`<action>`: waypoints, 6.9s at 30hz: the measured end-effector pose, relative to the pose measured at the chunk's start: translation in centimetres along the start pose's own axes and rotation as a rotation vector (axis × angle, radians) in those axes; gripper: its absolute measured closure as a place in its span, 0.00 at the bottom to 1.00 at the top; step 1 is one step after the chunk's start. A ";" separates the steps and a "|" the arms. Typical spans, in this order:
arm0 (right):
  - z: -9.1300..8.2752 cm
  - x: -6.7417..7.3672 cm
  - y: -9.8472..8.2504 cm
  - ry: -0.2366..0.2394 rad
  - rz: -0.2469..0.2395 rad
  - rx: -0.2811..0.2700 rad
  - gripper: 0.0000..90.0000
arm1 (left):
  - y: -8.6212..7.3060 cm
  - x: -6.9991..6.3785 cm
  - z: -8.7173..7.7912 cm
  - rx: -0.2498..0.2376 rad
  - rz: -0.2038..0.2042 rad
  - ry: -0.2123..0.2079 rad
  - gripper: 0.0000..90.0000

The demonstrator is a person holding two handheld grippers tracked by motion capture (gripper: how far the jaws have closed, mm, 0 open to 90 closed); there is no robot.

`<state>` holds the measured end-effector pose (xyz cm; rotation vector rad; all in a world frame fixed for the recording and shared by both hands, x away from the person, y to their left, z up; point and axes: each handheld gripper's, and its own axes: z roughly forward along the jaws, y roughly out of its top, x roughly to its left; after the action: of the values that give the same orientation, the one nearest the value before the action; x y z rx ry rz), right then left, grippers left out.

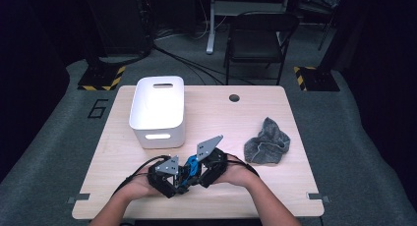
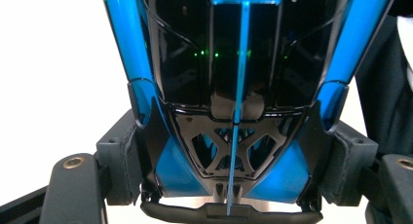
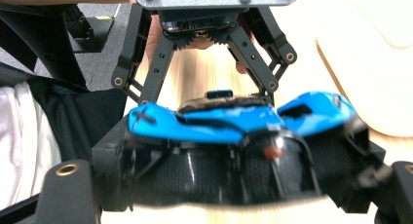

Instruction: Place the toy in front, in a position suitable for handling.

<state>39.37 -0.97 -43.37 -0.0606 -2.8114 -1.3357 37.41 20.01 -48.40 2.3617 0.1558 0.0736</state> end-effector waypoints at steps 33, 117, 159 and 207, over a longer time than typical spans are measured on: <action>-1.4 -0.5 1.0 0.007 -0.063 0.089 0.18 | -0.4 0.0 0.5 0.052 0.006 -0.015 0.28; 1.0 -0.8 -5.3 0.070 -0.027 0.147 0.28 | -1.4 -0.2 2.1 0.160 0.062 -0.030 0.25; 3.1 -0.7 -7.2 0.070 -0.055 0.249 0.28 | -1.6 0.0 2.1 0.117 0.093 -0.082 0.26; -1.6 -1.9 -10.5 -0.043 -0.022 0.293 0.28 | 2.2 2.8 5.9 0.013 0.117 -0.101 0.27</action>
<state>40.84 -8.91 -50.56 -0.0526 -3.0178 -0.9222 40.98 14.78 -51.05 2.3803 -0.0310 0.0092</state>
